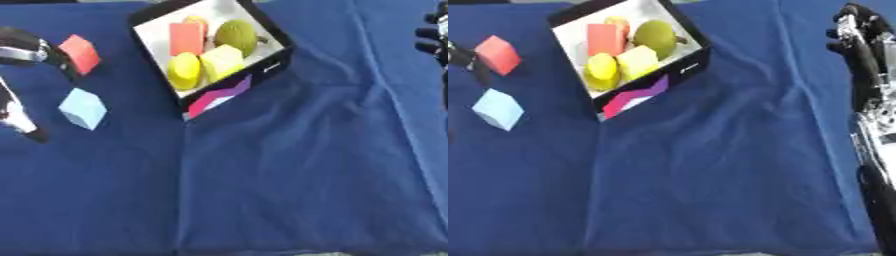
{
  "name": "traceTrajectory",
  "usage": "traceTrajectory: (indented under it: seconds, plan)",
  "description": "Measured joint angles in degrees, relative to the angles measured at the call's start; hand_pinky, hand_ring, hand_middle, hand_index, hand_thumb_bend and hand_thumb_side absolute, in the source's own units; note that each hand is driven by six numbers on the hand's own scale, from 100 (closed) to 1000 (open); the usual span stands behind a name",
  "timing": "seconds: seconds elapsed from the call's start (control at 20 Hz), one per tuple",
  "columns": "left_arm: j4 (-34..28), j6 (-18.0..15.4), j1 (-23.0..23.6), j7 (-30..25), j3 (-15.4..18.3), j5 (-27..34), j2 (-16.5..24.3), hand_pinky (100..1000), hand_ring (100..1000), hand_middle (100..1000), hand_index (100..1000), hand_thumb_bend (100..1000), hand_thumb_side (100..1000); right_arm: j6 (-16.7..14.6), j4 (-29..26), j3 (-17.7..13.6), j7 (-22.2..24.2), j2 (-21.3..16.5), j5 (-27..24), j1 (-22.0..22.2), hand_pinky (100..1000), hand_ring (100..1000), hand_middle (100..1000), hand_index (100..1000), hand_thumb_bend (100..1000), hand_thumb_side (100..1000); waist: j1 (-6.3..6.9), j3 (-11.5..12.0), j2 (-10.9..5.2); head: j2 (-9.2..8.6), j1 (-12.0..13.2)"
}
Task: Pick up objects on the table and place them in the box.
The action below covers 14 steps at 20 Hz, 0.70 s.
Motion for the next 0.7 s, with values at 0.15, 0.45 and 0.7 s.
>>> traceTrajectory:
  seconds: [0.15, 0.45, 0.7]
  plan:
    - [2.25, -1.21, -0.16, 1.47, -0.21, -2.88, -1.02, 937, 904, 802, 844, 793, 205, -0.02, 0.0, 0.01, -0.02, 0.0, -0.01, -0.04, 776, 767, 746, 841, 100, 596, 0.0, -0.02, 0.0, 0.01, 0.28]
    - [6.48, -2.85, -0.96, 4.77, -0.25, -6.29, -2.97, 929, 901, 804, 859, 778, 109, -0.1, 0.0, 0.03, -0.1, 0.01, -0.01, -0.16, 776, 766, 745, 840, 100, 599, 0.0, -0.04, 0.0, 0.06, 0.57]
    - [8.94, -3.62, -1.62, 7.39, -0.21, -6.93, -4.7, 911, 885, 784, 852, 695, 100, -0.1, 0.0, 0.05, -0.09, 0.02, -0.01, -0.18, 776, 766, 745, 840, 100, 604, 0.0, -0.05, 0.0, 0.07, 0.74]
